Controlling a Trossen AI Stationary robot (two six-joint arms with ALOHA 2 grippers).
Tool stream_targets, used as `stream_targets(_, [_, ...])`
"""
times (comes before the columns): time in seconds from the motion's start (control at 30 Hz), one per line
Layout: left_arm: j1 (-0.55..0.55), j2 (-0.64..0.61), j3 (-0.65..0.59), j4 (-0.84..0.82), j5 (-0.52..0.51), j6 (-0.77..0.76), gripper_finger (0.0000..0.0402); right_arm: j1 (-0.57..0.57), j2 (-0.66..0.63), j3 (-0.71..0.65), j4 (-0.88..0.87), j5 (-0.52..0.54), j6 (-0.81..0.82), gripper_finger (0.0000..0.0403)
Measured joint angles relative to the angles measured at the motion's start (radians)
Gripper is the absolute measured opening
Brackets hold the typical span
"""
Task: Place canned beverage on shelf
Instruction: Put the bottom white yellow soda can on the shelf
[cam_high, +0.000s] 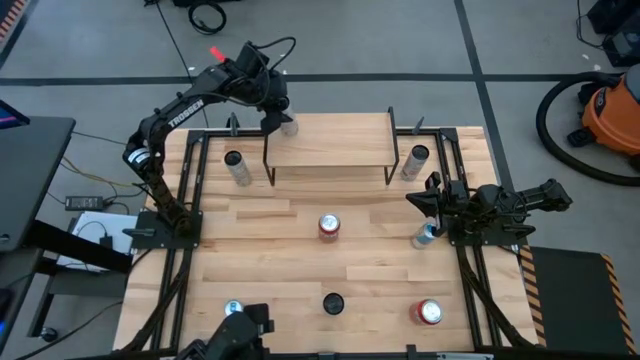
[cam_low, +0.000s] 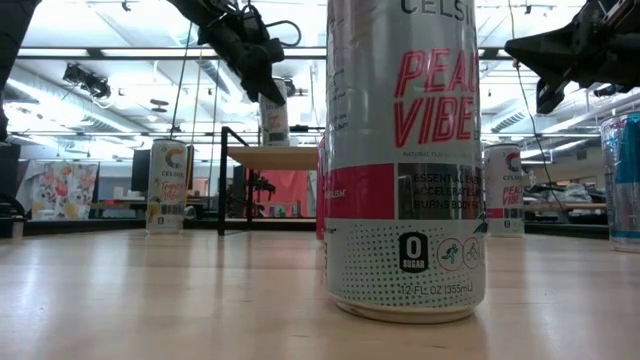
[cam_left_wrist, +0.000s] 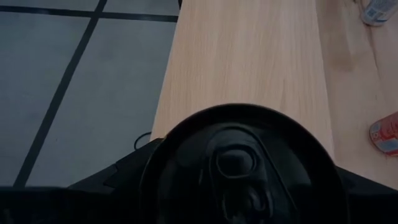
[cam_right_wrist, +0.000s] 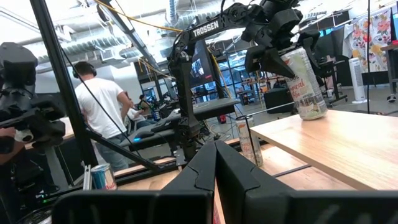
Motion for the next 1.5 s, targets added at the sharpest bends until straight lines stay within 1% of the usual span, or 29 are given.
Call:
stream_targets(0.73, [-0.013,0.000,0.000,0.014,0.009,0.003,0.0293,0.000,0.000,0.000,0.000,0.000,0.000,0.0016])
stream_targets(1.03, [-0.013,0.000,0.000,0.058,0.006,0.007,0.0293,0.000,0.000,0.000,0.000,0.000,0.000,0.0016])
stream_targets(1.3, [0.001,0.000,0.001,0.026,0.010,-0.015,0.0294,0.000,0.000,0.000,0.000,0.000,0.000,0.0016])
stream_targets(1.5, [0.002,0.000,0.001,0.019,-0.005,-0.007,0.0320,0.000,0.000,0.000,0.000,0.000,0.000,0.0016])
